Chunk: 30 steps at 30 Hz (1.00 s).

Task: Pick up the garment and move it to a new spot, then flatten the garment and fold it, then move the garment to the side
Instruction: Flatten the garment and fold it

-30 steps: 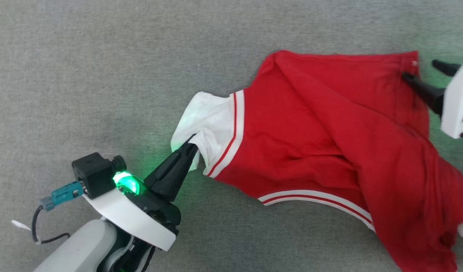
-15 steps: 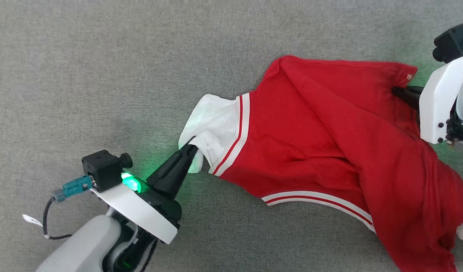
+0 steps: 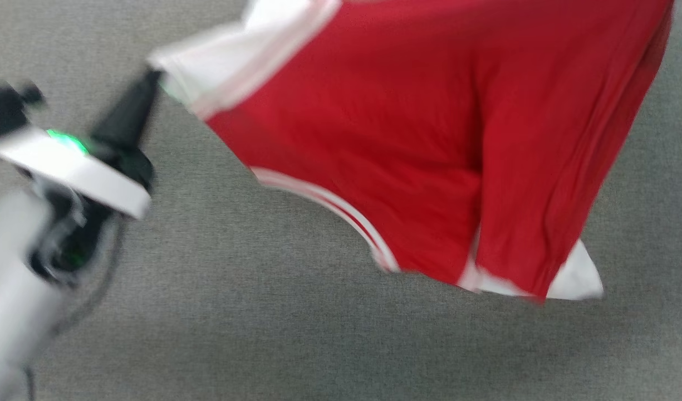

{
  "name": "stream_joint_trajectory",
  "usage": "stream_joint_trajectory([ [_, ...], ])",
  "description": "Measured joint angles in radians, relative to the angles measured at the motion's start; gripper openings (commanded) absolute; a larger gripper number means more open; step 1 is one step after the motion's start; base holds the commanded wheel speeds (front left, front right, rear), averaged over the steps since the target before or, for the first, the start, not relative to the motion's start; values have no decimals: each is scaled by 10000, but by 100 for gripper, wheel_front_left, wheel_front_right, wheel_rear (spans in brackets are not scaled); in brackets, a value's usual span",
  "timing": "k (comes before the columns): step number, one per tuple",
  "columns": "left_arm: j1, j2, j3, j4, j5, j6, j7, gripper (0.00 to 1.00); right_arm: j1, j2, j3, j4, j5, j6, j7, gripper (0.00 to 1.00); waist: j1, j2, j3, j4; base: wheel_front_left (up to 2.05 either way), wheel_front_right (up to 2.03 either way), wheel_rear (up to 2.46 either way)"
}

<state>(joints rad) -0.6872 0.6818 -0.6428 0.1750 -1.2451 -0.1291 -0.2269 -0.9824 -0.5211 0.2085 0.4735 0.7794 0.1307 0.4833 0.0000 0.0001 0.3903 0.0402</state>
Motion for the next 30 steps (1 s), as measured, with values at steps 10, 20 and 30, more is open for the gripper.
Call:
stream_joint_trajectory([
  [10, -5843, -205, 1049, 3068, -391, -35, 836, 0, -4240, 901, -989, 2121, -1214, 35, -1877, 0, 0, 0, 925, -330, 0, 0, 0],
  [20, -9280, -1175, 1060, 4541, -362, -40, 640, 0, -6438, 1162, -1258, 3864, -1998, 44, -3664, 0, 1, 0, 1553, -468, 0, 0, 0],
  [30, -4280, -890, 397, 1411, -2598, -27, 27, 0, -3224, 696, 318, 3335, -723, 27, -3795, 0, 0, 0, 1443, -354, 0, 0, 0],
])
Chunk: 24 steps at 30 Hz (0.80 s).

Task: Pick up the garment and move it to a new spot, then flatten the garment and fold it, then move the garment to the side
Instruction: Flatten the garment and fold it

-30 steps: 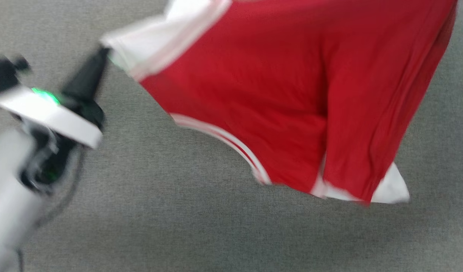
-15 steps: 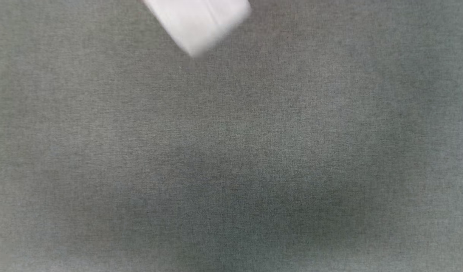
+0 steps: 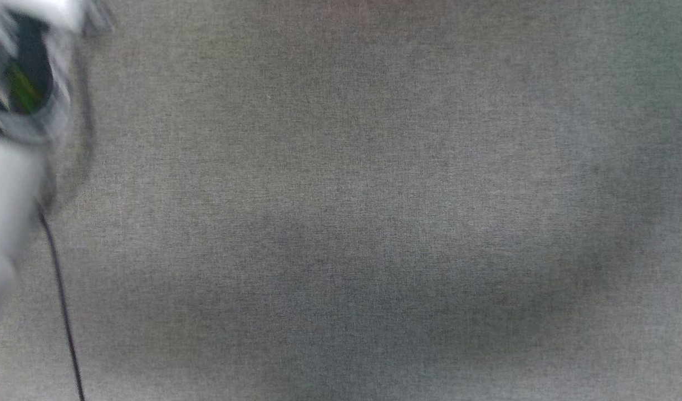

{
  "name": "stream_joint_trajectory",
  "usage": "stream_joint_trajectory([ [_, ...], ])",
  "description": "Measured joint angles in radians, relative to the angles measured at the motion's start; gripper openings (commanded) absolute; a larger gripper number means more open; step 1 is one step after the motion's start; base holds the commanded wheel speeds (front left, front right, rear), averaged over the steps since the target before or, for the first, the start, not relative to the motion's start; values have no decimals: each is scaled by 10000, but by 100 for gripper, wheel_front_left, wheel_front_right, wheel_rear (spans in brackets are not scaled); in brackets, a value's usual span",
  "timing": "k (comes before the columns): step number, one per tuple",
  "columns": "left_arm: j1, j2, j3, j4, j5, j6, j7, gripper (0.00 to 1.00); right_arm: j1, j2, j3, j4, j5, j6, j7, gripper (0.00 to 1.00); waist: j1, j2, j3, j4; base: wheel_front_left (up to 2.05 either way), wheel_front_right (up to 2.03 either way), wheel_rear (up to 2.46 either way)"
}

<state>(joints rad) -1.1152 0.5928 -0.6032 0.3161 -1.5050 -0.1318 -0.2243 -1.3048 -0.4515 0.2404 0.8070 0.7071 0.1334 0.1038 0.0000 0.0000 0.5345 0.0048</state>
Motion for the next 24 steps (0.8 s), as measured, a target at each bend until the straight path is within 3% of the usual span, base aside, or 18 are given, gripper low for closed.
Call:
stream_joint_trajectory([
  [6, 3700, 134, -84, -1831, -255, 0, -330, 0, 3189, -763, 617, -1682, 1411, -2, -6, 0, 0, 0, -247, 27, 0, 0, 0],
  [12, 6044, 48, -90, -3137, -10, 0, -362, 0, 5761, -1442, 809, -3382, 2385, -27, 27, 0, 0, 0, -565, 63, 0, 0, 0],
  [24, 10052, 612, 345, -5643, 826, 0, -370, 0, 10466, -2238, -529, -6445, 3127, -27, 681, 0, 0, 0, -1192, 60, 0, 0, 0],
])
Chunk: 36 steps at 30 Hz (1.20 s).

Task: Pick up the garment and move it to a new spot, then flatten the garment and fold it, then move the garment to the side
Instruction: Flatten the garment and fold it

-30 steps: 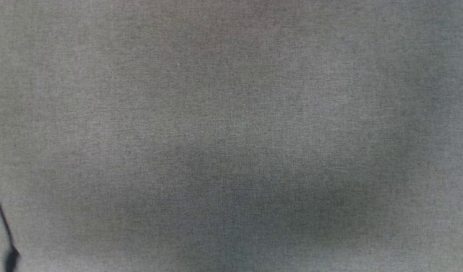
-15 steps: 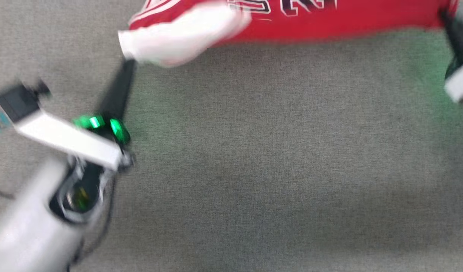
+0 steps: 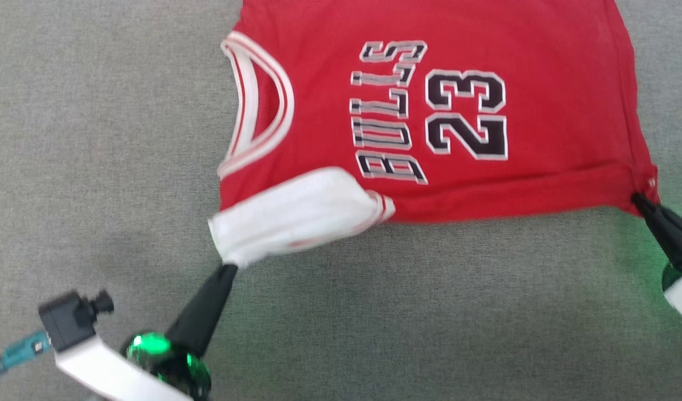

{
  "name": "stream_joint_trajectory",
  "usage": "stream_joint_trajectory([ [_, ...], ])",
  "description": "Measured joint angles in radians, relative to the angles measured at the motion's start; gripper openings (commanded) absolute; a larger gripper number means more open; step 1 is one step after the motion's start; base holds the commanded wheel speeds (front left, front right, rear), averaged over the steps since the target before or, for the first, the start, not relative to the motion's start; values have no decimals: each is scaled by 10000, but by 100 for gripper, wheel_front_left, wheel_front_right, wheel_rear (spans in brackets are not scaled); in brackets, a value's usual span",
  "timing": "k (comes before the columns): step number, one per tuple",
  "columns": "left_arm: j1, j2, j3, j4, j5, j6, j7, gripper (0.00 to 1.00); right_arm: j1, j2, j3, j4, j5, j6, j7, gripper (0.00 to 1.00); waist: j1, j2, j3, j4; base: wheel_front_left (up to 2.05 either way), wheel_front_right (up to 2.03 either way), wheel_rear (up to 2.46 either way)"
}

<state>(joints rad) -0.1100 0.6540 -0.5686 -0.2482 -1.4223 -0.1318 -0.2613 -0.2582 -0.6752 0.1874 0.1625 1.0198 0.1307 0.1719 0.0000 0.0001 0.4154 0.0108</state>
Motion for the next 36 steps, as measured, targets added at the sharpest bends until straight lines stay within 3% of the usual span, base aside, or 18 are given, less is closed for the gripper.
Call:
stream_joint_trajectory([
  [7, 1581, 451, 23, -1045, 376, 2, 0, 0, 1863, 180, -1175, -1404, -196, 0, 581, 0, 0, 0, -110, -129, 0, 0, 0],
  [11, 1607, 554, -2, -1147, 522, 2, 0, 0, 2284, 500, -1745, -1873, -326, 0, 834, 0, 0, 0, -122, -210, 0, 0, 0],
  [19, -747, 589, -186, -401, 407, 2, 378, 0, 1168, 1208, -1856, -2115, -821, 0, 1338, 0, 0, 0, -168, -459, 0, 0, 0],
  [27, -3391, 232, -15, 1373, -280, 2, 679, 0, -629, 1567, -1509, -813, -970, 0, 1448, 0, 0, 0, 58, -676, 0, 0, 0],
  [36, -4893, 15, -596, 3371, -290, 2, 1043, 0, -1568, 1735, -901, 274, -1078, 0, 1135, 0, 0, 0, 626, -830, 0, 0, 0],
])
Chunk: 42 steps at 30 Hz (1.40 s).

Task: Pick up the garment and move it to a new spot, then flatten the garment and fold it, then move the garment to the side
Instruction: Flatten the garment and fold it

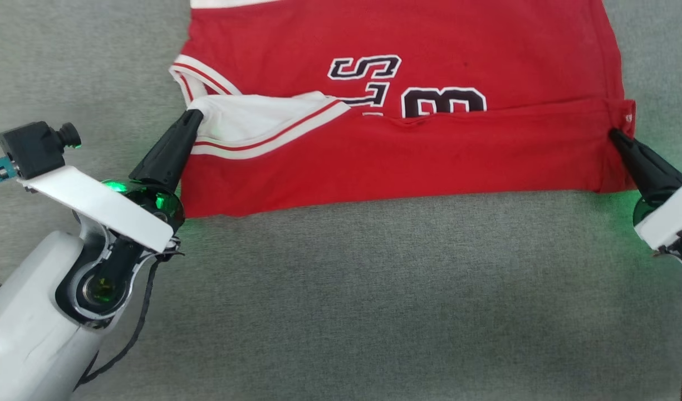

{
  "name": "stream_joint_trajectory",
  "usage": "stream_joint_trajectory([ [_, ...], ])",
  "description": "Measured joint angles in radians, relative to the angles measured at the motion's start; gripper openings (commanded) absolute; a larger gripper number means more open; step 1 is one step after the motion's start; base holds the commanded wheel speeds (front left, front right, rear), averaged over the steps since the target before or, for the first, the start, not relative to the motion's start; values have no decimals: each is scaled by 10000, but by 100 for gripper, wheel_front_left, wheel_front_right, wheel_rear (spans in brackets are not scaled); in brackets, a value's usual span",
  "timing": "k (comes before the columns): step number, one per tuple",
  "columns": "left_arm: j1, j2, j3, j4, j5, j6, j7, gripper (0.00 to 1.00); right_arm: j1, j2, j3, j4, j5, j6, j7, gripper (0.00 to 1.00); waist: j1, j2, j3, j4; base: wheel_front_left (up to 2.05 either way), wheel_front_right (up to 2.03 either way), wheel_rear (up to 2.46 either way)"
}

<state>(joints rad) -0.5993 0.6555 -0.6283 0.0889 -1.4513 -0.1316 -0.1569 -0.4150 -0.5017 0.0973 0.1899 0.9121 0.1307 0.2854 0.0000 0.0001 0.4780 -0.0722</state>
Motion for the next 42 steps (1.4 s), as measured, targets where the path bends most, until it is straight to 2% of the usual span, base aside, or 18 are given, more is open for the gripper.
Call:
stream_joint_trajectory([
  [9, -779, 132, -656, 1162, 468, -6, -265, 0, -801, 107, 713, 888, -104, 4, -531, 0, 0, 0, 651, -266, 0, 0, 0],
  [11, -1031, 150, -955, 1494, 761, -17, -384, 18, -936, 90, 978, 1133, -123, 10, -769, 0, 0, 0, 624, -271, 0, 0, 0],
  [12, -1119, 186, -1101, 1582, 878, -17, -391, 38, -966, 61, 1062, 1183, -155, 10, -857, 18, 0, 0, 590, -264, 0, 0, 0],
  [13, -1157, 230, -1220, 1632, 970, -17, -418, 48, -1003, 21, 1152, 1266, -176, 10, -961, 35, 0, 0, 547, -254, 0, 0, 0],
  [14, -1188, 305, -1335, 1657, 999, -17, -433, 65, -1029, -2, 1227, 1342, -219, 10, -1055, 50, 0, 0, 496, -248, 0, 0, 0],
  [15, -1244, 397, -1475, 1695, 1091, -13, -454, 99, -1029, -31, 1283, 1402, -255, 10, -1135, 100, 0, 0, 433, -239, 0, 0, 0],
  [22, -1832, 1283, -2313, 1515, 2002, 0, -94, 100, -642, -320, 1352, 1467, -320, 0, -1524, 100, 0, 0, -275, -133, 0, 0, 0],
  [25, -2077, 1766, -2522, 1258, 2203, 46, 560, 100, -432, -420, 1221, 1306, -351, 0, -1630, 100, -1, 0, -602, -76, 0, 0, 0],
  [28, -2212, 2201, -2894, 769, 2372, 516, 1645, 100, -233, -430, 1070, 1070, -424, 0, -1643, 100, 0, 0, -863, -22, 0, 0, 0],
  [32, -2236, 2790, -3463, -134, 2232, 1250, 3641, 100, -74, -387, 903, 796, -531, 0, -1580, 100, 0, -1, -967, -13, 0, 0, 0],
  [35, -2222, 2920, -3682, -581, 1954, 1350, 4452, 100, -46, -309, 867, 673, -614, 0, -1536, 100, 0, 0, -930, -45, 0, 0, 0],
  [37, -2217, 2941, -3699, -811, 1615, 1638, 4886, 100, -46, -209, 825, 474, -696, 0, -1471, 100, 0, 0, -852, -93, 0, 0, 0],
  [42, -2225, 2855, -3822, -545, 1367, 1858, 5511, 100, -54, -94, 805, 29, -988, 0, -1344, 100, 0, 0, -542, -269, 0, 0, 0],
])
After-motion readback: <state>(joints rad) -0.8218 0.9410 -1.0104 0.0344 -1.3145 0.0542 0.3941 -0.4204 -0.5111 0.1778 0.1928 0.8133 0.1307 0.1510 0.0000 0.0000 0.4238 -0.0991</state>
